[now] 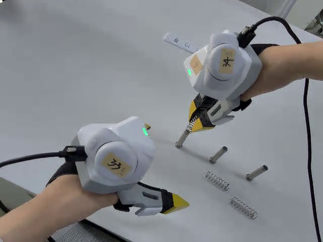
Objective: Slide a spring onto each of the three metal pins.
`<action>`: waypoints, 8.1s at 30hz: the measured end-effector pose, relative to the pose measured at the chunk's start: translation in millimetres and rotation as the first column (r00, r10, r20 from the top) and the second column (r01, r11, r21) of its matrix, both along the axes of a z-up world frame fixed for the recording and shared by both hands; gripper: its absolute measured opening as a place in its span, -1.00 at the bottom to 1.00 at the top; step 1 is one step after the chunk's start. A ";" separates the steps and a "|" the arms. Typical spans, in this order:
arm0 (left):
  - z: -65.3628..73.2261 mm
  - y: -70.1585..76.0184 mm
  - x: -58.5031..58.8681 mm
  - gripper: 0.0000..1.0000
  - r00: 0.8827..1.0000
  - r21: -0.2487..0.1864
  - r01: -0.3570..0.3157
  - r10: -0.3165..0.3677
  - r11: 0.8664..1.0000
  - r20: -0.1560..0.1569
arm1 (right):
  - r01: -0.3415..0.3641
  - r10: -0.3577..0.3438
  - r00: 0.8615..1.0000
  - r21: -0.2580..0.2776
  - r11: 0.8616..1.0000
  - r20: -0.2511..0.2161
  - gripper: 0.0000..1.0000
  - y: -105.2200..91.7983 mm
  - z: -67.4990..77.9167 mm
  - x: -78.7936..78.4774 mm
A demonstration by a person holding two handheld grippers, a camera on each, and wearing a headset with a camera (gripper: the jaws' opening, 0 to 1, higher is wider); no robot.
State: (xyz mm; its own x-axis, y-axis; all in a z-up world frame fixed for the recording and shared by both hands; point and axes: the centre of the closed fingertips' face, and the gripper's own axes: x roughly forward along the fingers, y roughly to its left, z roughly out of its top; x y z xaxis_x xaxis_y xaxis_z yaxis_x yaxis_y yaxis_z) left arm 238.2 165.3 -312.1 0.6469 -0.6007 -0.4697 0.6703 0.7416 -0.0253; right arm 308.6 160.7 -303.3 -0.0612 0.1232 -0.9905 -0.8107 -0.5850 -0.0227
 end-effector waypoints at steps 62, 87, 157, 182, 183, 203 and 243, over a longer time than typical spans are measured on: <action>-10.5 2.8 -2.7 0.79 0.999 0.011 0.006 -0.006 1.000 -0.032 | 0.044 -0.044 0.999 -0.065 0.997 -0.010 -0.84 0.3 -55.9 -7.4; -9.4 3.3 -2.8 0.78 0.998 -0.021 -0.013 0.012 1.000 -0.057 | 0.099 -0.096 0.993 0.049 0.994 -0.066 0.32 6.2 -56.9 -10.8; 13.1 -7.1 11.5 0.74 0.993 -0.001 0.104 -0.104 0.995 -0.060 | 0.770 -0.780 0.558 0.526 0.360 -0.284 0.99 -185.2 4.5 -28.4; 12.2 -14.6 10.1 0.55 0.985 0.041 0.171 -0.171 0.984 -0.020 | 0.837 -0.838 0.383 0.530 0.136 -0.389 0.99 -225.4 0.8 -83.8; 13.0 -16.4 9.3 0.54 0.984 0.037 0.177 -0.177 0.984 -0.014 | 0.837 -0.838 0.381 0.530 0.133 -0.391 0.99 -225.5 1.0 -84.1; -26.4 -86.1 22.1 -0.05 0.918 0.131 0.390 -0.396 0.911 0.024 | 0.856 -0.840 0.333 0.511 0.078 -0.429 0.99 -237.2 -6.2 -96.2; -49.4 -102.6 30.0 -0.77 0.916 0.125 0.401 -0.401 0.907 -0.026 | 0.875 -0.824 0.307 0.482 0.047 -0.476 0.93 -220.0 -19.1 -106.6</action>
State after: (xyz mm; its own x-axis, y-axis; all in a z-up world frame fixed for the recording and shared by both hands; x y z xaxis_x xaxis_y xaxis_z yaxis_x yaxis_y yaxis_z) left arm 268.2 62.7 -361.5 0.3636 -0.7462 -0.5577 0.9120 0.4071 0.0499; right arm 202.1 -59.2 -322.4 0.4607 0.6150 -0.6400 -0.7518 0.6536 0.0869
